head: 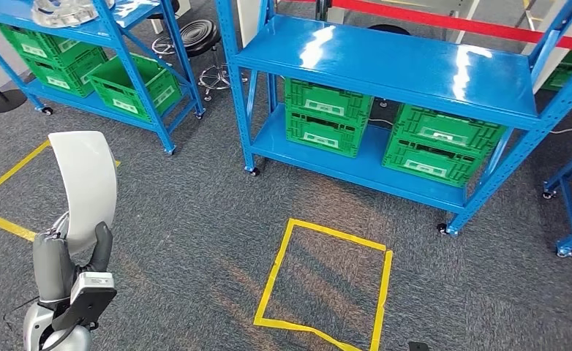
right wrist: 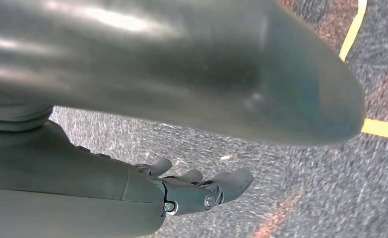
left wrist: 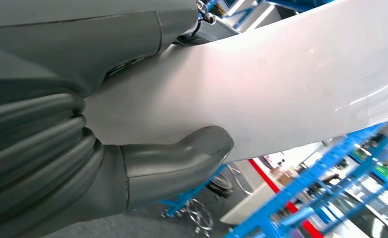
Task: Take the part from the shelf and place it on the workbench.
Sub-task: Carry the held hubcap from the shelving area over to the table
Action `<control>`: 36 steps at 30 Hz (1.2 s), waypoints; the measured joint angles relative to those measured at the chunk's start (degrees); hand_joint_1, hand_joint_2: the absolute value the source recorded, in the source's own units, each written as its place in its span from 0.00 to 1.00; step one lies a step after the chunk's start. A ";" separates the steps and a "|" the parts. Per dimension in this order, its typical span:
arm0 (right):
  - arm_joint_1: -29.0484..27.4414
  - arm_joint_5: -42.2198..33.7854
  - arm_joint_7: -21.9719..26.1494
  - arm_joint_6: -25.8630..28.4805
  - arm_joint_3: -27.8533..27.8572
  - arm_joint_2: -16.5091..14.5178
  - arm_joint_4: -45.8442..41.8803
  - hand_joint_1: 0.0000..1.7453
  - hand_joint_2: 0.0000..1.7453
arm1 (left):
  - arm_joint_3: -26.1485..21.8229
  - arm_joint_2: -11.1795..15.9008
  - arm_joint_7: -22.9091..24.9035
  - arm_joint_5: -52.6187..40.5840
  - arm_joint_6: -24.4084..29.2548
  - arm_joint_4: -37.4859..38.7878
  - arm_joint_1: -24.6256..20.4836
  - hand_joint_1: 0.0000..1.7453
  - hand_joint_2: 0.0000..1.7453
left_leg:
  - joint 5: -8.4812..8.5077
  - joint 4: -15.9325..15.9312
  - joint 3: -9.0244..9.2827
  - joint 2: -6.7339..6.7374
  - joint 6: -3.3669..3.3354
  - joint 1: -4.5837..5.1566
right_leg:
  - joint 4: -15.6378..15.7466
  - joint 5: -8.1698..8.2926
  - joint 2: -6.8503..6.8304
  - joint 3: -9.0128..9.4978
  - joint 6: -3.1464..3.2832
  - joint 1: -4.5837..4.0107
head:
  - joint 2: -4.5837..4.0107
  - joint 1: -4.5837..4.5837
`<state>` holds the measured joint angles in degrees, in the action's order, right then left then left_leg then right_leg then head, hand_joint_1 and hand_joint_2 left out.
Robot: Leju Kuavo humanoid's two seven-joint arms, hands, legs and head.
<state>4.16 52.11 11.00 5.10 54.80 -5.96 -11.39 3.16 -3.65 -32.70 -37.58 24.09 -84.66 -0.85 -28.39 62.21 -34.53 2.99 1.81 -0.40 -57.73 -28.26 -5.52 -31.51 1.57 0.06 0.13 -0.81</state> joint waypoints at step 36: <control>0.99 1.45 0.46 -0.96 -1.81 -1.04 0.02 0.00 0.00 | -0.30 -0.75 2.40 2.00 -3.25 -2.06 0.48 1.00 1.00 | 0.92 -3.49 1.39 -1.17 -1.39 0.05 | -1.14 -0.95 -1.95 -0.03 -1.92 0.10 | 0.00 0.54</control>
<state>5.14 53.56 11.46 4.15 52.98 -7.00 -11.37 2.86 -4.40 -30.30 -35.58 20.84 -86.72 -0.36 -27.47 58.72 -33.14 1.82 0.42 -0.35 -58.87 -29.22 -7.47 -31.54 -0.35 0.16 0.13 -0.27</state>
